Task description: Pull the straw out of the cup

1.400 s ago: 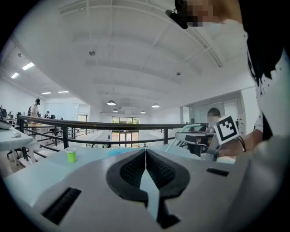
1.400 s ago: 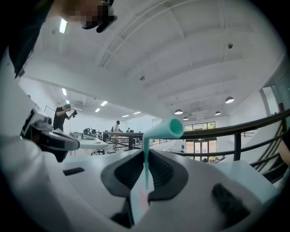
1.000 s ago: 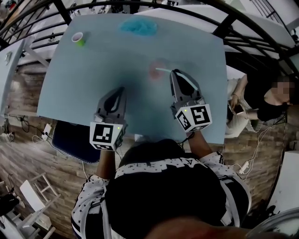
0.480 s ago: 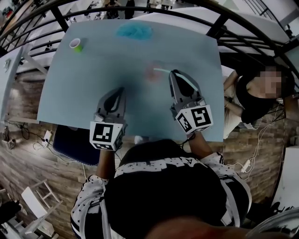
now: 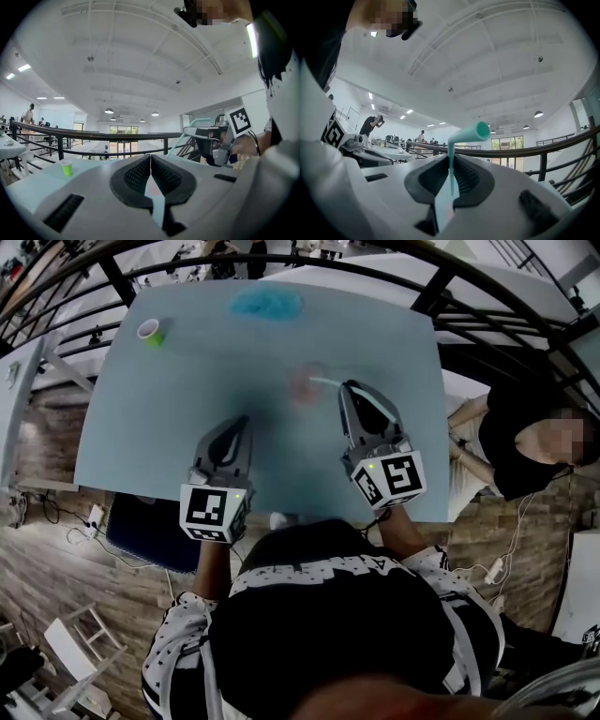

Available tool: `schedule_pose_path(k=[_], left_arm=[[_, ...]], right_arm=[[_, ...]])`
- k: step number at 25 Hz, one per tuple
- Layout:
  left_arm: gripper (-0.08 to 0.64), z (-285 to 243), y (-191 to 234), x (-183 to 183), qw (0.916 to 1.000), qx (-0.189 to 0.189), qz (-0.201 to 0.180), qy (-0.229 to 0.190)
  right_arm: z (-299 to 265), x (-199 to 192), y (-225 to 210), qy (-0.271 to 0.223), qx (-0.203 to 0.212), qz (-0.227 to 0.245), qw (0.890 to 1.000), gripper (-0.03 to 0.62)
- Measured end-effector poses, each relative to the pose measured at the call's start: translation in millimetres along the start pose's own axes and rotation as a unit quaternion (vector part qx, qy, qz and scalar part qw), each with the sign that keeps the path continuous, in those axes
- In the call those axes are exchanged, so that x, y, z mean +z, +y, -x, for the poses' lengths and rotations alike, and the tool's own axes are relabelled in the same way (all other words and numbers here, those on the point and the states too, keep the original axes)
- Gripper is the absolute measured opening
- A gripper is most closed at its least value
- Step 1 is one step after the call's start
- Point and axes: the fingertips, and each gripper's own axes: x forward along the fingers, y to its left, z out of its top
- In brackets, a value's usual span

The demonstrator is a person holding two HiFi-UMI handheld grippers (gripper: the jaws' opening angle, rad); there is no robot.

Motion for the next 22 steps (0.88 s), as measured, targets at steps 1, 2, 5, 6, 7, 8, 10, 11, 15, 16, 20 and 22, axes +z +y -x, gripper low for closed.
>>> schedule_pose_path(k=[1,2,5,6,7,8,10,11,15,16,20,22], left_arm=[[0.014,-0.5,-0.3,-0.5,1.0,0.0,0.0,0.0],[0.014,-1.0,-0.9,-1.1,1.0,0.0,0.0,0.001],[0.014,-0.8,-1.1,-2.7,1.0,0.0,0.001,0.002],[0.015,-0.4,0.0,-3.0,1.0,0.001,0.002,0.002],[0.014,0.0,1.2,-3.2,1.0,0.001,0.003,0.003],[0.014,0.3,2.2,-3.3,1.0,0.002,0.003,0.003],[0.014,0.6,2.9,-3.4,1.0,0.003,0.002,0.003],[0.014,0.5,2.5,-3.5,1.0,0.003,0.002,0.004],[0.014,-0.1,1.7,-4.4,1.0,0.001,0.002,0.006],[0.014,-0.3,2.1,-4.6,1.0,0.002,0.002,0.007],[0.014,-1.2,3.9,-4.6,1.0,0.004,0.003,0.006],[0.014,-0.8,5.3,-5.2,1.0,0.005,0.004,0.007]], right_arm=[[-0.2,-0.3,-0.7,0.0,-0.001,0.001,1.0,0.044],[-0.1,-0.6,-1.5,0.002,-0.002,0.001,1.0,0.044],[-0.3,-0.8,-1.7,0.006,-0.005,-0.001,1.0,0.044],[-1.0,-0.8,-1.1,0.006,-0.005,-0.002,1.0,0.043],[-1.9,-0.9,-0.5,0.006,-0.005,-0.002,1.0,0.044],[-2.6,-1.1,-0.1,0.006,-0.005,-0.002,1.0,0.044],[-3.0,-1.6,0.0,0.006,-0.005,-0.003,1.0,0.044],[-2.7,-2.1,-0.1,0.007,-0.004,-0.003,1.0,0.043],[-2.9,-3.4,-0.5,0.011,-0.006,-0.004,1.0,0.043],[-3.5,-3.6,-0.6,0.011,-0.007,-0.004,1.0,0.043],[-5.7,-4.6,-1.4,0.009,-0.004,-0.003,1.0,0.043],[-6.8,-5.6,-0.8,0.008,-0.003,-0.003,1.0,0.043]])
